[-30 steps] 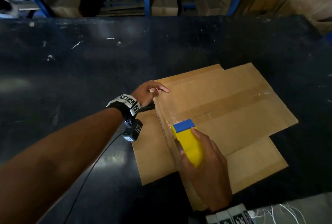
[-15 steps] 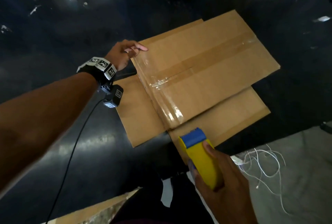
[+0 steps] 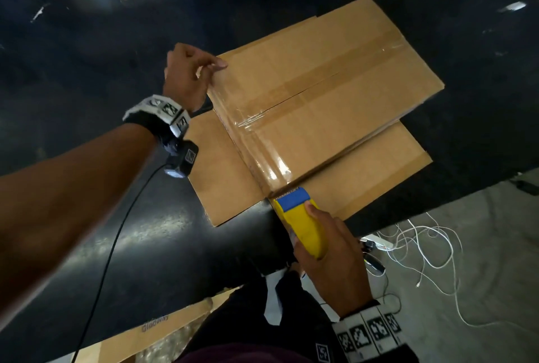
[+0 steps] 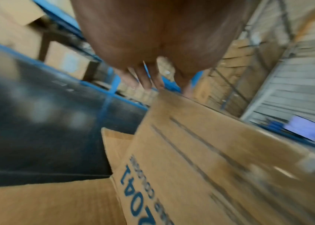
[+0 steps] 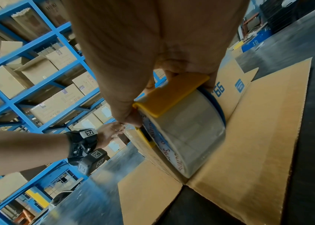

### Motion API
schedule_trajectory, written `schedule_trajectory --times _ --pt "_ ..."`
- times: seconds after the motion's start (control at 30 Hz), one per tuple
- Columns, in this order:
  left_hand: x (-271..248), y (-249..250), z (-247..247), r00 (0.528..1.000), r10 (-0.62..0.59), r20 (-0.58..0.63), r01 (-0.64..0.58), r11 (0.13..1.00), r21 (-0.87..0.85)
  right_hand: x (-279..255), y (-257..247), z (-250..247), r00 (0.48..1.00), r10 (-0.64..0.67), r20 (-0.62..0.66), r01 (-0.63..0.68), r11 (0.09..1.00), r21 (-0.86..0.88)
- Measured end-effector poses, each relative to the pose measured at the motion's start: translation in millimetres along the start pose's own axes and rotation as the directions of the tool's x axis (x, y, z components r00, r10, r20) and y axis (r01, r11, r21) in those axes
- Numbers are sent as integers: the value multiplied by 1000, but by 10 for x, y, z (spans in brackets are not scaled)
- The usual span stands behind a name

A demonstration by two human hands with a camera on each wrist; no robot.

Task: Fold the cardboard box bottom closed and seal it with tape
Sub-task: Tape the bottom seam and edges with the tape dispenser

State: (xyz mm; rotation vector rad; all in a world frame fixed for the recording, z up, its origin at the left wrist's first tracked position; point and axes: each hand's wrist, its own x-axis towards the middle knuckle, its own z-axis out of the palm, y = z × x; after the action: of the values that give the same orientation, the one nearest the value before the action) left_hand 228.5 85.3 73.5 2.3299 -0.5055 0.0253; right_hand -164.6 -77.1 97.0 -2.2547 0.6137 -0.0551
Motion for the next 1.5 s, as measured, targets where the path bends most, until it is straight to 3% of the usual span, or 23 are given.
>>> schedule_trajectory --times 0.07,0.13,0.2,0.3,0.5,0.6,0.8,0.9,1.03,1.17,1.3,1.5 --pt "-312 329 0 984 169 -63 -169 986 10 29 -3 5 1000 6 13 -6 1000 5" --pt "-765 730 34 931 360 66 -348 926 -146 57 -32 5 1000 13 29 -13 1000 18" --pt "-1241 961 147 853 457 252 -410 886 -218 90 -59 1 999 10 39 -11 1000 27" --pt "-1637 969 341 830 406 382 -384 913 -136 170 -78 -41 997 47 61 -48 998 28" --pt "-1698 942 385 859 360 363 -377 926 -26 257 168 -43 970 134 204 -133 991 -18" --pt "-1669 953 356 854 362 374 -392 920 4 295 185 -114 973 146 177 -160 985 66" --pt "-1533 660 105 893 312 324 -351 934 66 512 233 -296 991 83 103 -99 982 162" --pt "-1480 497 -102 887 304 348 -362 925 114 655 310 -374 994 55 93 -73 976 203" --pt "-1468 491 -187 907 214 363 -300 933 198 852 503 -512 996 36 76 -54 968 246" --pt "-1442 845 81 932 229 281 -292 934 208 1025 889 -792 993 113 33 -118 956 270" --pt "-1316 1529 696 931 274 240 -307 945 115 1233 1414 -1160 974 226 -35 -205 929 308" --pt "-845 2392 1713 881 286 378 -369 914 169 1824 2198 -1564 903 352 -246 -301 927 223"
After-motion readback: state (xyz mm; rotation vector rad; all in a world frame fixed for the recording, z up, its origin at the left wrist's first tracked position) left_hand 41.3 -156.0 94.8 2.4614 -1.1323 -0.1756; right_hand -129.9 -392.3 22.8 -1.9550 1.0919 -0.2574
